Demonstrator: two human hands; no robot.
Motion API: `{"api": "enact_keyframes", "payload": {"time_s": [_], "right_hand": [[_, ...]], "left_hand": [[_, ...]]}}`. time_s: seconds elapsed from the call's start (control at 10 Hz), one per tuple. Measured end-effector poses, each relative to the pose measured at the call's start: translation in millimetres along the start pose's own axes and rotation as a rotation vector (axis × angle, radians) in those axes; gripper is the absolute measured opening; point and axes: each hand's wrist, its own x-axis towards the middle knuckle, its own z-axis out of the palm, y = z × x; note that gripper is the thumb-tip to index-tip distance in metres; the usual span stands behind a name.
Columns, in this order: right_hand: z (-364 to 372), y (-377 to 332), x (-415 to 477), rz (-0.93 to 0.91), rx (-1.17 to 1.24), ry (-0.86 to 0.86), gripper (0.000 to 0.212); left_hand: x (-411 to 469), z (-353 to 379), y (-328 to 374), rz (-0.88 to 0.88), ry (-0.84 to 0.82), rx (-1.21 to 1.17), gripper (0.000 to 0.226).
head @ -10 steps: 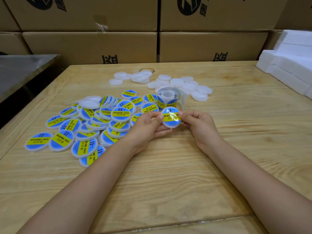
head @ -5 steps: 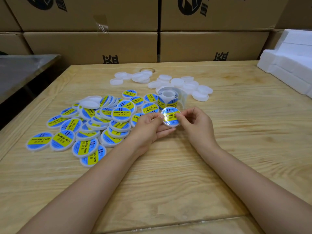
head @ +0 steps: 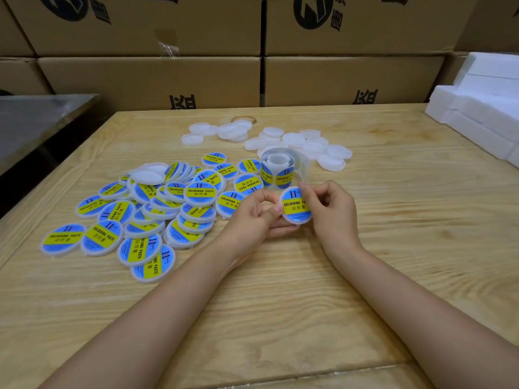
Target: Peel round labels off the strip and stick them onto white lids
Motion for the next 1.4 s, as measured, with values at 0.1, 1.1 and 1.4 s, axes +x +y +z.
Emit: {"api": "enact_keyframes", "payload": {"time_s": [0.1, 1.1, 1.4], "right_hand": [[2, 1, -1, 0.005, -0.071, -0.028, 0.032], [-6, 4, 11, 0.155, 0.195, -0.022, 0.013], [-25, 0, 21, 0.131, 0.268, 0.199, 0.02]], "left_hand": [[-1, 1, -2, 0.037, 0.012, 0.036, 0.018], [12, -58, 21, 0.421, 0.838, 1.474, 0.026], [7, -56, 28, 0.521, 0.811, 1.961, 0.024]]}}
